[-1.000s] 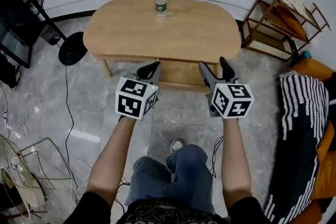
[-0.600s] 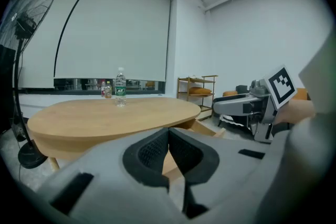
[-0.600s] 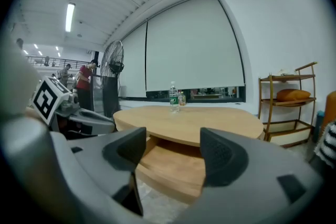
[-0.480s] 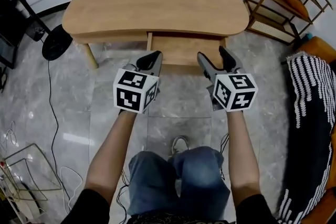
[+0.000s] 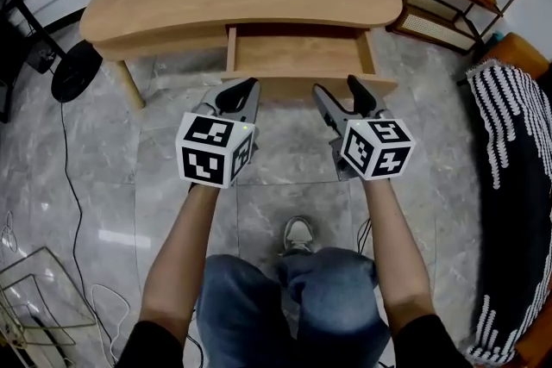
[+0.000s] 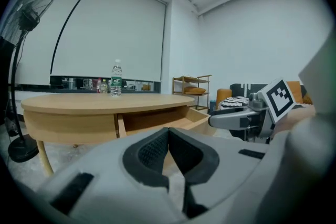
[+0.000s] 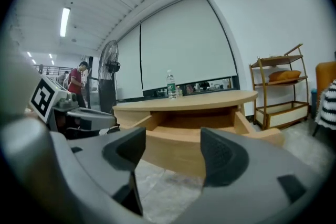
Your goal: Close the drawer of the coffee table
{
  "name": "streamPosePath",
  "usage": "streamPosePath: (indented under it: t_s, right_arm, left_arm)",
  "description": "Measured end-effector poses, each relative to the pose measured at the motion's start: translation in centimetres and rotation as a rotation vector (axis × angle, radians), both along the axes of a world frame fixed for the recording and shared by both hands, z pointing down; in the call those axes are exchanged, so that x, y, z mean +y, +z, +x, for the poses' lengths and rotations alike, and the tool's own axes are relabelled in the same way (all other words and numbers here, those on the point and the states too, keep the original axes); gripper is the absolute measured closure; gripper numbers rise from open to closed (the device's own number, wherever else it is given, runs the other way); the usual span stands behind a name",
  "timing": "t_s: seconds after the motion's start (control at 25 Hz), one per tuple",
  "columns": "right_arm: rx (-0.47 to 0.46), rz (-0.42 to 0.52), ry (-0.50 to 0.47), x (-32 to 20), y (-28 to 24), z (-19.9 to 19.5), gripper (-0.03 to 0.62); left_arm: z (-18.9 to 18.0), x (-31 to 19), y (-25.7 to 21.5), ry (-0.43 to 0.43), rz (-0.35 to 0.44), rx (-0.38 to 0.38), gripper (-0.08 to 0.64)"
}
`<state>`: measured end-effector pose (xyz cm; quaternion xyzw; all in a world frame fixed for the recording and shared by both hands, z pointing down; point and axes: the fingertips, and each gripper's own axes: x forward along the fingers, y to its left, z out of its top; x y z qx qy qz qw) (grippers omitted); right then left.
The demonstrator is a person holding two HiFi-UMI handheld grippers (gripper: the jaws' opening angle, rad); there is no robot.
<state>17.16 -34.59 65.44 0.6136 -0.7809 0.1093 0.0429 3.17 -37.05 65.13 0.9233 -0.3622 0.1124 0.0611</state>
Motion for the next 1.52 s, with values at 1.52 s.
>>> streamPosePath:
  t_s: [1.52]
  right_arm:
    - [-1.062,0.102,0.053,-4.1,12.1,0.5,0.158]
  left_arm:
    - [-2.1,-0.1,2.4,-0.059,-0.026,-0.028,0.558]
